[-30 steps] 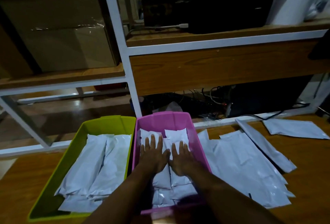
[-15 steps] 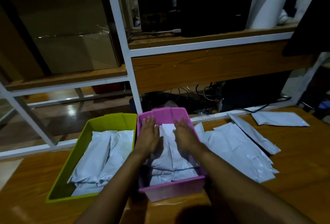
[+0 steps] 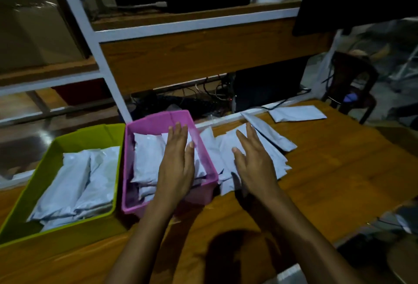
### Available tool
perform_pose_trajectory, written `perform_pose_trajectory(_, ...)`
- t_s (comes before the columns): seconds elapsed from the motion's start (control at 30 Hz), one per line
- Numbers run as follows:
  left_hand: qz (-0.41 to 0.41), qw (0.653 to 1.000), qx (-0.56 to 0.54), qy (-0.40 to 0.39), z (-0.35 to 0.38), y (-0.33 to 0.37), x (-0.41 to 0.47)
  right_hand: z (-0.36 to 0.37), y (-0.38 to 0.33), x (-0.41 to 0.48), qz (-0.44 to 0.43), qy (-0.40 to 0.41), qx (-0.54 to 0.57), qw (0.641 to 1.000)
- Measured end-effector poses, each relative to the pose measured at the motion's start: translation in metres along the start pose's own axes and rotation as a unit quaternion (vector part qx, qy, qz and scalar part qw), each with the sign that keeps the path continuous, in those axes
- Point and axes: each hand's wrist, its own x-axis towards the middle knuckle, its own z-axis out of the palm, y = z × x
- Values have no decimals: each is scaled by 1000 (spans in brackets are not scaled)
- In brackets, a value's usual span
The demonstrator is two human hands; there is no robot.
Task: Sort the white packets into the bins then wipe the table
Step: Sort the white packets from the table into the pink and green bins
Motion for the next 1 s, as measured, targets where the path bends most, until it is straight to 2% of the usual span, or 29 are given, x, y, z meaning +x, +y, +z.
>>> perform_pose_trajectory(0.27,-3,1000,5,-18,89,51,6,-46,100,11,33,-32,-31,998)
perform_pose_trajectory(0.43,-44,998,38,-37,154,46,36,-58,170,49,35,-76,-46,995)
perform_pose_trajectory(0.6,-130,984,108,-59,209,8,60,-40,219,94,37,-164,-58,984)
perform_pose_trajectory(0.7,-166,950,220,-146,234,-18,62,-16,237,116,21,-201,-70,977)
perform_pose_trajectory(0.77,-177,930,270,-173,244,-22,62,2,252,126,-2,-255,-105,961)
perform_pose_trajectory(0.87,-157,926,298,-168,255,-20,66,20,274,130,-19,-331,-120,936)
perform_pose_trajectory(1.0,-162,931,288,-158,267,-14,67,20,299,118,-45,-311,-156,936)
